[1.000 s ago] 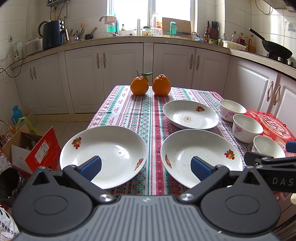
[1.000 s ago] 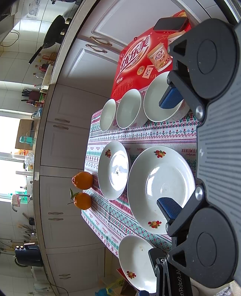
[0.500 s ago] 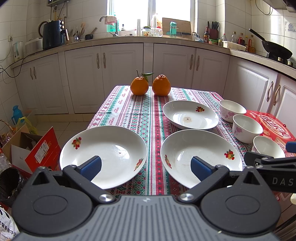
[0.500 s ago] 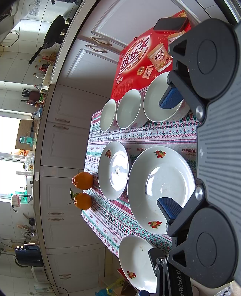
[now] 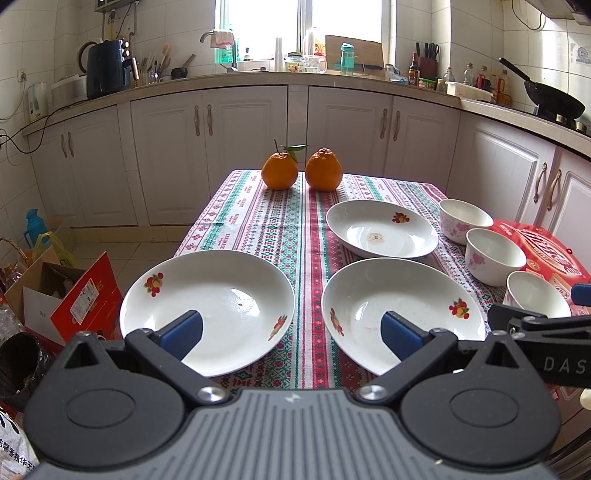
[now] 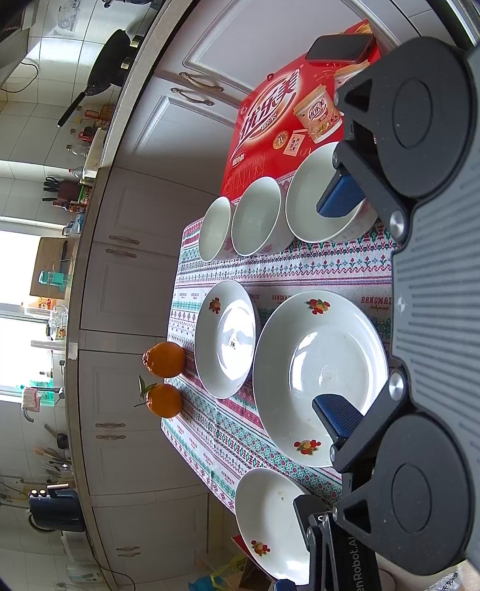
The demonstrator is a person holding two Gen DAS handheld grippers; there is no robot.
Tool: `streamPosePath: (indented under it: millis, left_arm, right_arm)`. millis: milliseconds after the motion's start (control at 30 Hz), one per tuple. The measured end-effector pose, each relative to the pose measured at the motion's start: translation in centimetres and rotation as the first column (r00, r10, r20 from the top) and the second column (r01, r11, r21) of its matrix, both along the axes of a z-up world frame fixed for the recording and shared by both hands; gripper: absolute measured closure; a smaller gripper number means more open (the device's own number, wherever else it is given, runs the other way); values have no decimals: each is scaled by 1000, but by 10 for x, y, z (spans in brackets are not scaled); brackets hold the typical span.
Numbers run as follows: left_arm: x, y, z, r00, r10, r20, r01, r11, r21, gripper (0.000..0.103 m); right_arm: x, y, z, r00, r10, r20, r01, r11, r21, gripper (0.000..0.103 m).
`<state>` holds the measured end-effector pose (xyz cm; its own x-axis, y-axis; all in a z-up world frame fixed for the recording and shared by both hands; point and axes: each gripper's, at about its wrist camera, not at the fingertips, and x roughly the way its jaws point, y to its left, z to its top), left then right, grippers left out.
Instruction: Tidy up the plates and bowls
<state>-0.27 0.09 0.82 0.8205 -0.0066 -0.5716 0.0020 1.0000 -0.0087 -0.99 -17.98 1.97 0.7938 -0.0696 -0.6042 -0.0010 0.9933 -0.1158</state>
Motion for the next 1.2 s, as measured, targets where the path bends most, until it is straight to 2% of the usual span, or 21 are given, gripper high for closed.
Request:
streamPosePath:
  millis: [900,1200]
  left_arm:
    - [4,0,-4,1000,1,0,-1,1000,2,1]
    - [11,11,-2,999,-26,20,26,1000,-9,1]
  right_arm:
    - [3,1,-3,1000,7,-9,-7,1000,-7,0]
    - [17,1,4,998,60,-3,-60,998,12,0]
